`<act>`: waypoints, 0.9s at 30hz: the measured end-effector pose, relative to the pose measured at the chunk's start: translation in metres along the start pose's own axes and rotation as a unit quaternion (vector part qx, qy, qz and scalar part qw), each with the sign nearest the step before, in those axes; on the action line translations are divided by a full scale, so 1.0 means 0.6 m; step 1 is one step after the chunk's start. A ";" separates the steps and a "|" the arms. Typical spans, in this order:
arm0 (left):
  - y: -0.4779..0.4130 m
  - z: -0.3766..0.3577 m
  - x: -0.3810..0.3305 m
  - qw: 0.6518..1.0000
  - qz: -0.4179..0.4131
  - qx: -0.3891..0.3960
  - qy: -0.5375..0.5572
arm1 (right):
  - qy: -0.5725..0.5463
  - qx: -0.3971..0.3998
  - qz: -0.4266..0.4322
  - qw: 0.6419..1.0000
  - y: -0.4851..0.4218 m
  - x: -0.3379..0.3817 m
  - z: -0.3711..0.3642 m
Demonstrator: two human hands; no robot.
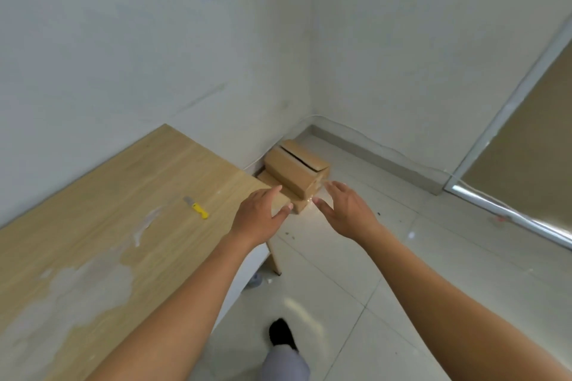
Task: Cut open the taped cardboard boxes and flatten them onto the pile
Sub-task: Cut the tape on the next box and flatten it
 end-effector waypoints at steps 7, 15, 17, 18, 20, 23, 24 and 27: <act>-0.191 -0.076 -0.020 0.998 -0.018 0.035 0.041 | 0.017 0.003 -0.049 0.999 -0.159 -0.109 0.042; -0.439 -0.109 0.013 0.995 0.004 0.081 0.058 | 0.028 0.040 -0.082 0.995 -0.398 -0.164 0.101; -0.491 -0.112 0.025 0.993 0.016 0.091 0.069 | 0.018 0.046 -0.088 0.995 -0.454 -0.173 0.118; -0.514 -0.112 0.032 0.992 0.024 0.095 0.075 | 0.017 0.050 -0.089 0.995 -0.480 -0.176 0.125; -0.560 -0.113 0.049 0.991 0.040 0.099 0.076 | 0.022 0.057 -0.084 0.995 -0.536 -0.178 0.137; -0.629 -0.119 0.086 0.989 0.074 0.092 0.089 | 0.029 0.070 -0.069 0.995 -0.634 -0.182 0.146; -0.651 -0.124 0.099 0.988 0.086 0.086 0.095 | 0.032 0.076 -0.061 0.995 -0.669 -0.183 0.146; -0.719 -0.147 0.143 0.983 0.130 0.070 0.110 | 0.037 0.101 -0.037 0.993 -0.782 -0.187 0.138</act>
Point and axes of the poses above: each hand's wrist, its own y-axis away from the middle knuckle, its own z-axis out of the back of the hand, x = y × z, the point moved 8 cm from there along -y, towards the middle knuckle, and after that the axes turned 12 degrees about -z, right-handed, at the moved point
